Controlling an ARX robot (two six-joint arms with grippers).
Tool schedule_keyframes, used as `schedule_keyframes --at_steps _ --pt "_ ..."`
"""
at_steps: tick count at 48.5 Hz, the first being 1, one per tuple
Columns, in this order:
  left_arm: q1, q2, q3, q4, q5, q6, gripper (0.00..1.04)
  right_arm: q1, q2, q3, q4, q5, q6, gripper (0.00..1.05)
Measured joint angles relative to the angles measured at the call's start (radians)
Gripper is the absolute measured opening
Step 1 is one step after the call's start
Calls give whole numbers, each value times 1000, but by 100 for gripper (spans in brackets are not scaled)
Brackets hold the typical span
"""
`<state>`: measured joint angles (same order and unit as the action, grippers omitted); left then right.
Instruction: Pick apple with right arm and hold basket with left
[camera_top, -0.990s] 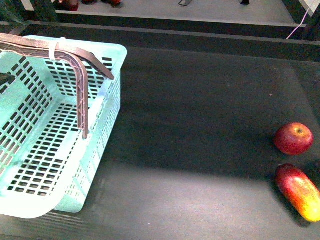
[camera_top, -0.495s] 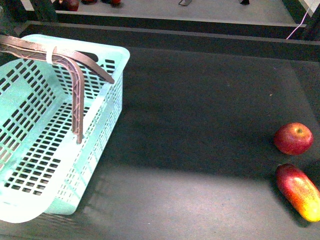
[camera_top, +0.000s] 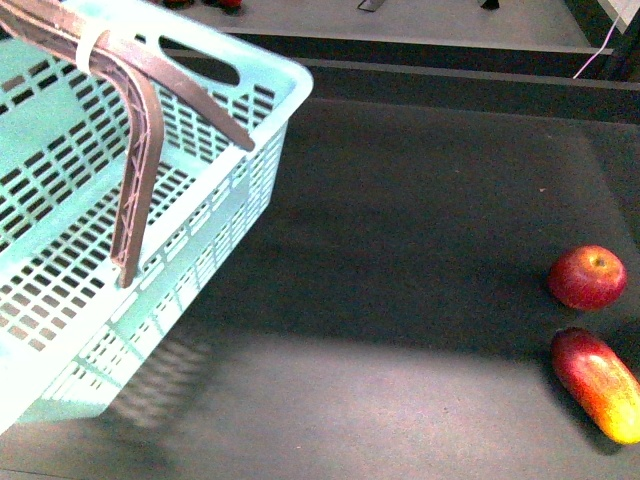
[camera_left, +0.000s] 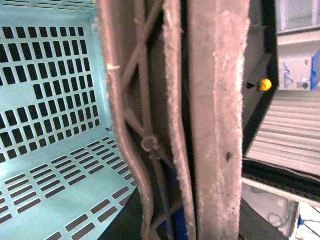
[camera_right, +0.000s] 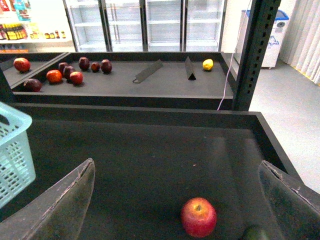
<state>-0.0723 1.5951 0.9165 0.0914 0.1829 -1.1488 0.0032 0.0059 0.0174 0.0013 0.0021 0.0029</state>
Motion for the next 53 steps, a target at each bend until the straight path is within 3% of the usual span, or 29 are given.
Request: schedule_keyframes --at_steps 17,45,53 --pt "-254 -101 3 -47 40 54 18 0 0 0 0 0 0 96" --pt "-539 -92 134 -143 26 122 18 0 0 0 0 0 0 96" --pt "-581 -92 138 -146 18 149 18 0 0 0 0 0 0 96"
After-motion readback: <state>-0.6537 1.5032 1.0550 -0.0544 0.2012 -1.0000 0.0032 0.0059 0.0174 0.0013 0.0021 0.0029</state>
